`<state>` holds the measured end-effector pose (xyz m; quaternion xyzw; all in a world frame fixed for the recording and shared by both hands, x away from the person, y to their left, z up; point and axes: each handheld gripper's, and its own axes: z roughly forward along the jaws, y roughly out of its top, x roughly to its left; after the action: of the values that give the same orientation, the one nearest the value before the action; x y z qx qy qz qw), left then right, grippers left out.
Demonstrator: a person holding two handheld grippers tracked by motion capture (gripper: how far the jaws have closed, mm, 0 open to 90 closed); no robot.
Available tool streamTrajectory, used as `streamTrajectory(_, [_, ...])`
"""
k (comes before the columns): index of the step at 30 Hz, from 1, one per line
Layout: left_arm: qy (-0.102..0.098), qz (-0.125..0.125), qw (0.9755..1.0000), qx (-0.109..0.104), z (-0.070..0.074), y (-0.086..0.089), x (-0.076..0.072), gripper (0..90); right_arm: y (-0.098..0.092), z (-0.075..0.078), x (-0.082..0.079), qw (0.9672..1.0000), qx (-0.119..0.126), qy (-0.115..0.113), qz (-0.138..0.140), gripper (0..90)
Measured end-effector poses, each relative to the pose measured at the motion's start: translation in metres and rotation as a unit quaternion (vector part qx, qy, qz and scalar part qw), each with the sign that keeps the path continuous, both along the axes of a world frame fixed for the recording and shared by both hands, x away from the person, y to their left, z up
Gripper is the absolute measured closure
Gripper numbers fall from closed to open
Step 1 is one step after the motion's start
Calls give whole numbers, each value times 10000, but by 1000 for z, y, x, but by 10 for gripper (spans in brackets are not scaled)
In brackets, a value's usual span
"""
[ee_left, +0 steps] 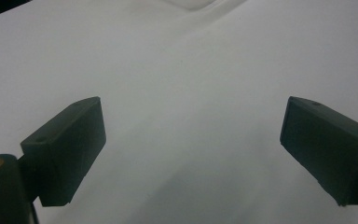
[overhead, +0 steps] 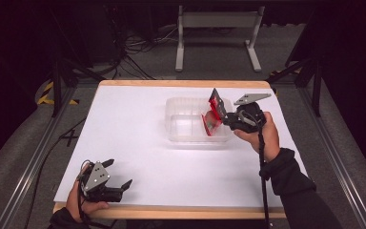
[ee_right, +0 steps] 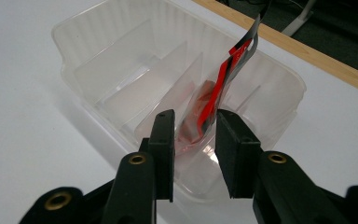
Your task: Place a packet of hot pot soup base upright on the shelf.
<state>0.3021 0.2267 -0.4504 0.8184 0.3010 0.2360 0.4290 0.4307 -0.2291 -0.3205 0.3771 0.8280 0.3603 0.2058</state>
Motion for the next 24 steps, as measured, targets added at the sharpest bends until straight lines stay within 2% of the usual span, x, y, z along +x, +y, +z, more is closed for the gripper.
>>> streamTrajectory(14, [6, 1, 10000, -2, 0, 0, 0, 75, -1, 2, -9, 9998, -73, -43, 180, 691])
streamTrajectory(24, [21, 13, 10000, -6, 0, 0, 0, 75, -8, 2, -18, 9993, -220, -124, 258, 682])
